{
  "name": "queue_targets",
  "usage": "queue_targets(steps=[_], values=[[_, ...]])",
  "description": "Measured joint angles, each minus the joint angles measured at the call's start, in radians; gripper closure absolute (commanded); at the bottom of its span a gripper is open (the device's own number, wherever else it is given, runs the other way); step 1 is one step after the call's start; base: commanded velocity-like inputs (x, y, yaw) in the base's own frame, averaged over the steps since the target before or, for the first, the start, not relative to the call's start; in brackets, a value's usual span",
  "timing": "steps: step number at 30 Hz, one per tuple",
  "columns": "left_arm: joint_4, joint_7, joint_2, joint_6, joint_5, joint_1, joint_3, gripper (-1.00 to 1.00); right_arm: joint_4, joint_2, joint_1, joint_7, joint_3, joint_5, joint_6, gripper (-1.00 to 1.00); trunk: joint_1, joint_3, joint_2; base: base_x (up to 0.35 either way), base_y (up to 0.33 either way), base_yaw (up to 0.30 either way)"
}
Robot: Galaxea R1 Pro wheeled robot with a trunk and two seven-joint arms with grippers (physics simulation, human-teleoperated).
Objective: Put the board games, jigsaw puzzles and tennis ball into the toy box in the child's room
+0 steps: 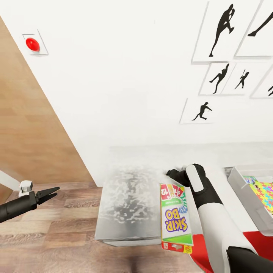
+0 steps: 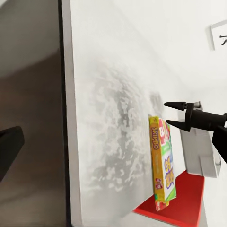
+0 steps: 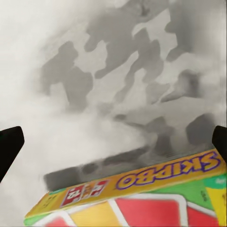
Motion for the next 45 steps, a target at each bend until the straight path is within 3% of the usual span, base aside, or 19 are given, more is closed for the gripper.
queue_targets(steps=[45], values=[[0.0, 0.0, 0.0, 0.001, -0.002, 0.0, 0.0, -1.0, 0.0, 0.007, 0.0, 0.001, 0.002, 0.0, 0.0, -1.0, 0.0, -0.005, 0.0, -0.086, 0.0, 0.0]])
